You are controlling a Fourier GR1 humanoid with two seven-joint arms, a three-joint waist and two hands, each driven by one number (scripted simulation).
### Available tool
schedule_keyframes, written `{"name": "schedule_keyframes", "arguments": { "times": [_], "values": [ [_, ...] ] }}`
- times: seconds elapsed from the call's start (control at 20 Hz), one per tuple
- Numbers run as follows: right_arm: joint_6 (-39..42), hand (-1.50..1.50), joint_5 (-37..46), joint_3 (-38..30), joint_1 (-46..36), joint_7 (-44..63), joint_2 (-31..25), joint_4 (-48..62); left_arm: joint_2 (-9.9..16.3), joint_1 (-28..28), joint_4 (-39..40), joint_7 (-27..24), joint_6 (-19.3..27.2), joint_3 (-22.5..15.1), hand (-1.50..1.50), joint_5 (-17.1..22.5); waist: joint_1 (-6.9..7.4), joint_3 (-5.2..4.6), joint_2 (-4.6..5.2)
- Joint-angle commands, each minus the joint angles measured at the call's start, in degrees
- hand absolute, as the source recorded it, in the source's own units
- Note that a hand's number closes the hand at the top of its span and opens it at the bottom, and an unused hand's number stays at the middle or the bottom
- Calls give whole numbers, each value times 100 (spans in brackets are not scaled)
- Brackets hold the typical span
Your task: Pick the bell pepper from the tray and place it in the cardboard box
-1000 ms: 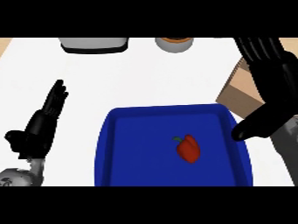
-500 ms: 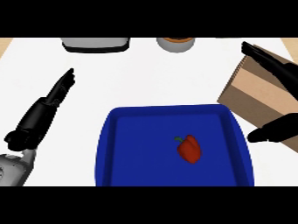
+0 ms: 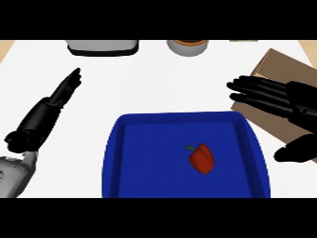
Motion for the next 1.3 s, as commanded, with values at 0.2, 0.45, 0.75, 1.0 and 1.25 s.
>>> {"name": "schedule_keyframes", "arguments": {
  "times": [0.2, 0.45, 0.75, 1.0, 1.25],
  "values": [
    [751, -150, 1249, 1077, -20, 1555, -52, -1541, -121, 48, 130, -82, -102, 87, 0, -71, -25, -3, -23],
    [1444, -150, 1775, 1494, -122, 2969, 389, -2259, -67, 86, -37, -79, -200, 214, 0, -151, 10, -1, -21],
    [2206, -150, 2193, 2086, 248, 4223, 1181, -2692, -100, 308, 16, -176, -481, 373, 0, -156, 7, 2, -13],
    [2052, -150, 2858, 2187, 961, 3938, 1156, -2685, -448, 124, -97, 86, -334, 400, 0, -495, -7, 7, -5],
    [2345, -150, 3448, 2321, 691, 4335, 1863, -2442, -715, 186, 184, -236, -420, 436, 0, -735, 12, 5, 0]
  ]
}}
